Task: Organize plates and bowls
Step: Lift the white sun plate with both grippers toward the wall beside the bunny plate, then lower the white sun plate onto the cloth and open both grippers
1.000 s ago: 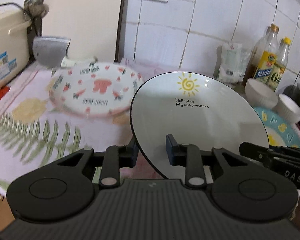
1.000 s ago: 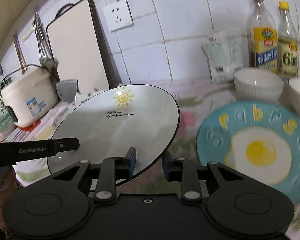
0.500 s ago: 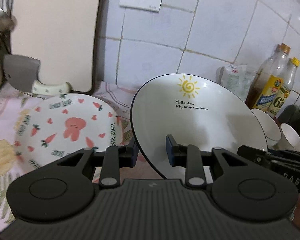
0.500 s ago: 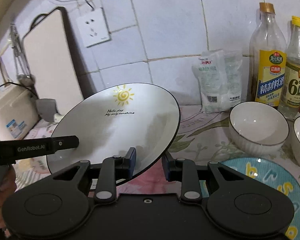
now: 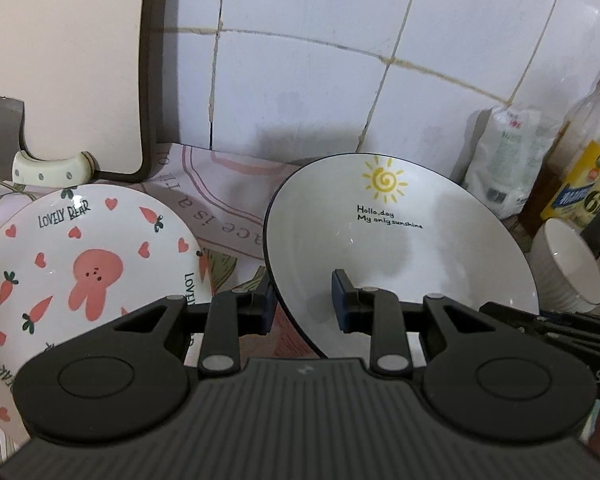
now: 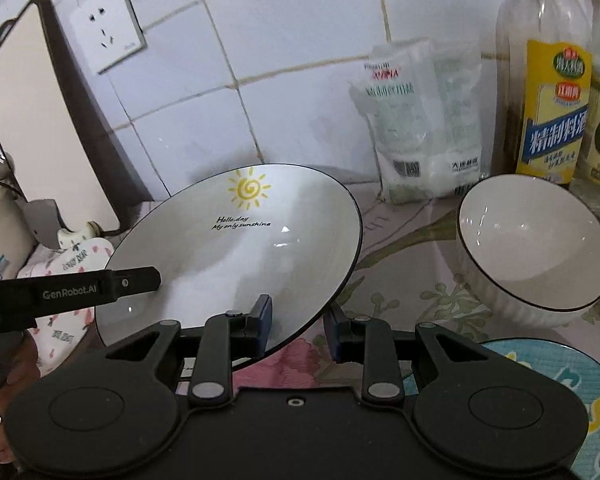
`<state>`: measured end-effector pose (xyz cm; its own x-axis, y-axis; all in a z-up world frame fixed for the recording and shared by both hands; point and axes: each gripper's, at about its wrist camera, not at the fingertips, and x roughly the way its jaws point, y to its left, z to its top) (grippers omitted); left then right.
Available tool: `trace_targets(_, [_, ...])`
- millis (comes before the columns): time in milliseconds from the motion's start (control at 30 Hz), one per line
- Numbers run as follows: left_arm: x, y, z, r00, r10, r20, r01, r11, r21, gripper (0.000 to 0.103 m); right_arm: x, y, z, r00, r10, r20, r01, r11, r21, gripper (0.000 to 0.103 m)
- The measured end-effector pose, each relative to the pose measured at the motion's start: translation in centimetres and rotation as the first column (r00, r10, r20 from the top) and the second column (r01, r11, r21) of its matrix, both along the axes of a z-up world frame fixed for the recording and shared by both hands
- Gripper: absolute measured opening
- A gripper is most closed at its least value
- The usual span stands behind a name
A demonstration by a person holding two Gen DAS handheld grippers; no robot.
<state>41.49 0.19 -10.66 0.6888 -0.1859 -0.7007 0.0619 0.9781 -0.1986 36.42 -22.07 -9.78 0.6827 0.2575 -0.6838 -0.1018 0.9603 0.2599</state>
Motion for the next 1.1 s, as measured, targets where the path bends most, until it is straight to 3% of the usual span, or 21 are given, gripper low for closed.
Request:
trace_targets(300, [1.8,0.9,-1.3,0.995,0.028,-0.093,-0.029,1.000,-0.003,0.027,1.7,0.3,-1.3,0.999,0.017,-0.049,-0.017,1.000,-0.004,0.033])
trace_targets(500, [1.1,0.2,-1.7,0.993,0.060,-0.101,-0.058,0.998,0.028,0.030,2.1,0.5,-1.8,0.994,0.025,-0.104,-0.029,0.999,-0.030,0.037])
trace_targets(700, [-1.1,-0.4,-0.1,0.996,0.027,-0.087,-0.022,0.998,0.063,0.045,-0.4,0.5,0.1,0.998,0.042,-0.042,-0.045,0.997,-0.063,0.041])
trace_targets(833, [-3.6,-0.9,2.2,0.999,-0.004,-0.048,0.009,0.994,0.110,0.063,-2.7,0.0,2.2,0.997,0.073,0.019,-0.072,0.996,-0.047,0.042])
trace_targets(1100, [-9.0,-1.4,6.0,0.998,-0.059,0.003,0.057,0.980,0.189,0.069,-8.1,-0.7,5.6,0.987,0.109,0.116,-0.104,0.994,-0.045,0.056])
